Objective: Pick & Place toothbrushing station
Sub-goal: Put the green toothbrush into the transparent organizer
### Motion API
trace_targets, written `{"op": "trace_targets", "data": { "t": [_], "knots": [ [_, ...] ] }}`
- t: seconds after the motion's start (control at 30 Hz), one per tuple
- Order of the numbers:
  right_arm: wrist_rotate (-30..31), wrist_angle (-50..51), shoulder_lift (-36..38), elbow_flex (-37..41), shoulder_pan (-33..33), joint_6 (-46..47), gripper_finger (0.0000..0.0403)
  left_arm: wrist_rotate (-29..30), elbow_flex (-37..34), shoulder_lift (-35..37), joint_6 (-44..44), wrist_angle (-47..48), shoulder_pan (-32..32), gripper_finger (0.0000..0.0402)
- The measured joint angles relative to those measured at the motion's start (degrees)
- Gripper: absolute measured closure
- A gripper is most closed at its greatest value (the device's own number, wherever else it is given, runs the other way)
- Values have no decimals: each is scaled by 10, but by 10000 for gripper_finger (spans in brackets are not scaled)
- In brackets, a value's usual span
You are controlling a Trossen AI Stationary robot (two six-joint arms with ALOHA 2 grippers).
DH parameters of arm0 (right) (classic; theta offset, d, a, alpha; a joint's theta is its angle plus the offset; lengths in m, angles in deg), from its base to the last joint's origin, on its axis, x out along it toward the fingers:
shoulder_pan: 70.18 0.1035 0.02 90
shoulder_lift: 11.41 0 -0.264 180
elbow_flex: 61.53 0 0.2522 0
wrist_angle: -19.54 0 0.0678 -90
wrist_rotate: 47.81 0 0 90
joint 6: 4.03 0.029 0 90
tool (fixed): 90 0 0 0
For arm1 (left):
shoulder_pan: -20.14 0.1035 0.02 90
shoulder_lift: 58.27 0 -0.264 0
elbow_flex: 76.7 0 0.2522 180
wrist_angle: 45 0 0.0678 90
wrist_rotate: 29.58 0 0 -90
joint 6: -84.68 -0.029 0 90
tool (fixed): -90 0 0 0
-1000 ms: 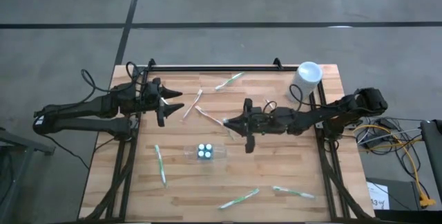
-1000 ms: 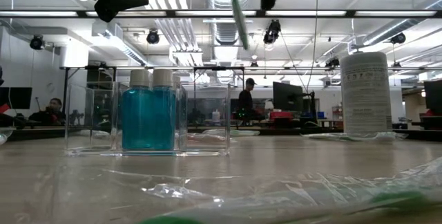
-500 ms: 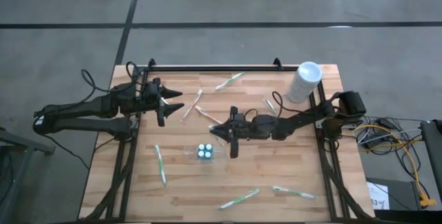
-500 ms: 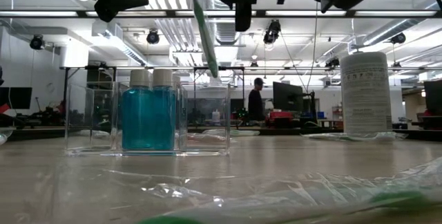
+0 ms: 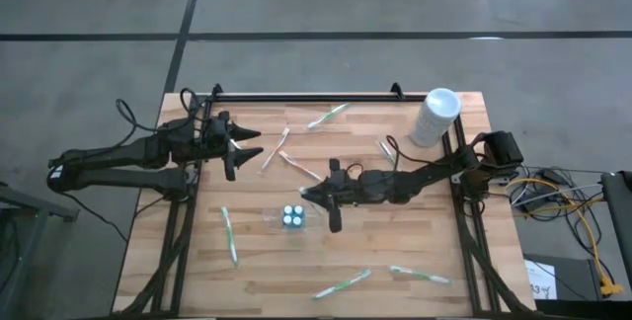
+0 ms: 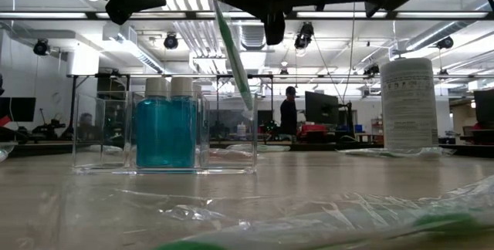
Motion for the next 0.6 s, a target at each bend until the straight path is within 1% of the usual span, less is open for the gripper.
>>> {"op": "trace_targets", "data": {
  "t": [0.17, 0.33, 0.6],
  "knots": [
    [12, 9, 0, 7, 0, 1, 369, 0, 0, 0, 0, 0, 0, 162],
    [24, 11, 0, 27, 0, 30, 369, -2, 0, 0, 0, 0, 0, 162],
    [31, 12, 0, 44, 0, 33, 369, -2, 0, 0, 0, 0, 0, 162]
  ]
}}
